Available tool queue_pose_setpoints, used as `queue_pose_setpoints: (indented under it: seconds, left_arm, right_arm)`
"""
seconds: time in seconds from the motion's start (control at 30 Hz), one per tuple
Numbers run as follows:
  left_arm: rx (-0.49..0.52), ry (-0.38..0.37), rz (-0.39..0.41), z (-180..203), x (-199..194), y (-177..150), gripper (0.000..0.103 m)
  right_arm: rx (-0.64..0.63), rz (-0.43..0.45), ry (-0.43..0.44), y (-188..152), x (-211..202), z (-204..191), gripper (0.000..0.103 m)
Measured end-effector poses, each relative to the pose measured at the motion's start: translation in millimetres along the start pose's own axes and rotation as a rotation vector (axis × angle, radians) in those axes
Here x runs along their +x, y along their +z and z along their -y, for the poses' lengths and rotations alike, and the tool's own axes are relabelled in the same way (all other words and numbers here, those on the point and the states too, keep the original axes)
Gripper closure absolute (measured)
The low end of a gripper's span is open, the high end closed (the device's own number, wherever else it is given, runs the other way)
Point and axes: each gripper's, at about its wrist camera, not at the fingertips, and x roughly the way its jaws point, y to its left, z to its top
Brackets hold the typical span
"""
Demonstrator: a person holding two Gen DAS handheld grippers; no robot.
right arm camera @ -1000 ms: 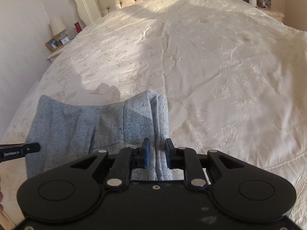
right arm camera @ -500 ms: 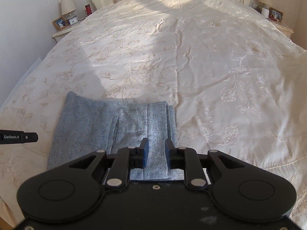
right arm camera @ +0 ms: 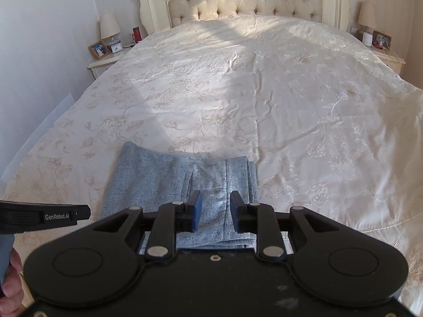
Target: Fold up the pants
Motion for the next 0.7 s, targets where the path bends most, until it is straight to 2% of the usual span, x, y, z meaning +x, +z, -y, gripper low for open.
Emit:
queue_pose_setpoints:
  seconds: [0.3,0.7]
  left_arm:
    - [0.001,0.004,-0.001,6.3,-17.7,-16.9,0.066]
    - [-0.003,0.011,0.003,5.7,-27.4,-25.0,0.066]
  right_arm:
    - [-0.012,0.018,-0.001,-9.8,-24.4,-8.1,0.076]
    - [-0.037,0.027,0.005,-14.3,-34.6,-16.3,0.076]
